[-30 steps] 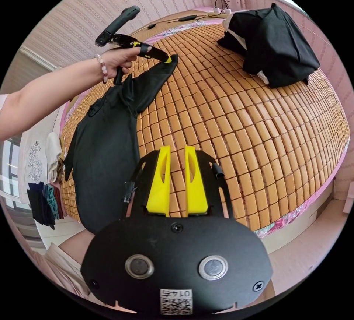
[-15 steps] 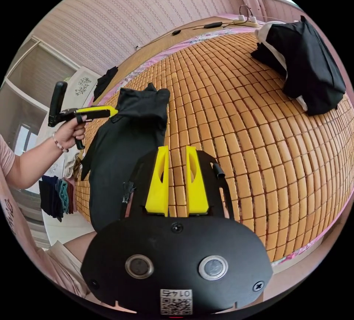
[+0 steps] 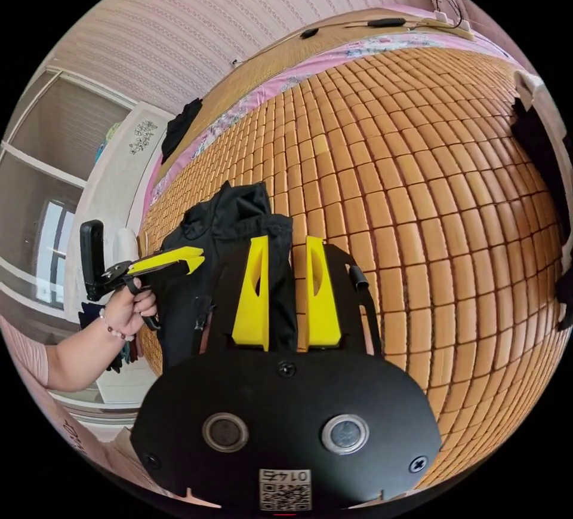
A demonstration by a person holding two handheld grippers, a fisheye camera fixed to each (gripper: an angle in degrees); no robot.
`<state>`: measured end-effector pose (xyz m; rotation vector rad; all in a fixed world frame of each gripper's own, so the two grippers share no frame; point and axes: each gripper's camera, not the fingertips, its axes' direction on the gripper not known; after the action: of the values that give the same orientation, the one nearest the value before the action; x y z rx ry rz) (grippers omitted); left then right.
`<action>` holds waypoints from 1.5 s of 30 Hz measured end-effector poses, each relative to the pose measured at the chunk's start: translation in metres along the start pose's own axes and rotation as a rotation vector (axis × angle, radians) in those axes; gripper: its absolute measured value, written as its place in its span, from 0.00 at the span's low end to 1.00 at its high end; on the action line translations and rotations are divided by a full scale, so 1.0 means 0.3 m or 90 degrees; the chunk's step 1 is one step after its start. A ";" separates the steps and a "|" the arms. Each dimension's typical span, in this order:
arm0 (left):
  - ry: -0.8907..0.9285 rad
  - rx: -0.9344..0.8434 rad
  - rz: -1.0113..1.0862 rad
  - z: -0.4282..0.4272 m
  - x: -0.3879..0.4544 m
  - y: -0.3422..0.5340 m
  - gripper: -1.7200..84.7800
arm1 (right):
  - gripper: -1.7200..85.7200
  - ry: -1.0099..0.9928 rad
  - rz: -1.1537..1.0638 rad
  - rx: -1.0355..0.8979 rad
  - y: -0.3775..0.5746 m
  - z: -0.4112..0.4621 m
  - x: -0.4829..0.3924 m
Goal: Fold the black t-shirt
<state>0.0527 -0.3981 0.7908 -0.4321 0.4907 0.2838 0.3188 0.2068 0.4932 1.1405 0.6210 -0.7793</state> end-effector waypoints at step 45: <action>0.008 -0.230 0.508 0.570 0.988 -0.688 0.01 | 0.03 0.144 0.234 0.253 0.715 -0.839 0.218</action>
<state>0.4450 -0.4518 0.8438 -0.5750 0.6109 1.1520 0.5191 0.4777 0.4840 1.6697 0.4296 -0.4679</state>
